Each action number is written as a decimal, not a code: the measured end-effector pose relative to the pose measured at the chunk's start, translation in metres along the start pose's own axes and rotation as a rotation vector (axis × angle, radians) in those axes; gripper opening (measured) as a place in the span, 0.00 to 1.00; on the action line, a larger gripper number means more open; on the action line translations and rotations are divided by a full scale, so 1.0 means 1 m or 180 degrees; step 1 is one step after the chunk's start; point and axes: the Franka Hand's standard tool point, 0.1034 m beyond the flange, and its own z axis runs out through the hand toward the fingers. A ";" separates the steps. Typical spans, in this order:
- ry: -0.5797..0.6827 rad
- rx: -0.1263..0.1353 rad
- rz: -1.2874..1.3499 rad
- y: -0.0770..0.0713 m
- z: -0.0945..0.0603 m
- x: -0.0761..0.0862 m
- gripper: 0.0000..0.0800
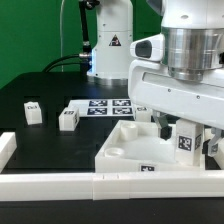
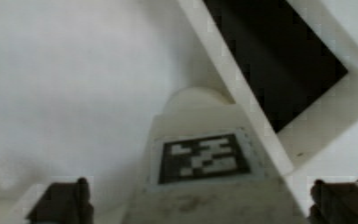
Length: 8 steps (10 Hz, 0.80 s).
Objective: Assemble one leg
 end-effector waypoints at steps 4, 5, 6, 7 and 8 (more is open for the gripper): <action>0.0000 -0.0001 0.0000 0.000 0.000 0.000 0.81; 0.0000 -0.0002 0.0000 0.000 0.000 0.000 0.81; -0.0001 -0.0003 0.0000 0.000 0.001 0.000 0.81; -0.0001 -0.0003 0.0000 0.000 0.001 0.000 0.81; -0.0001 -0.0003 0.0000 0.000 0.001 0.000 0.81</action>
Offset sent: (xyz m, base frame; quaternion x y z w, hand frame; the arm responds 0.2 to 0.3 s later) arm 0.0000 0.0000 0.0000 0.0000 0.0000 0.0000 1.0000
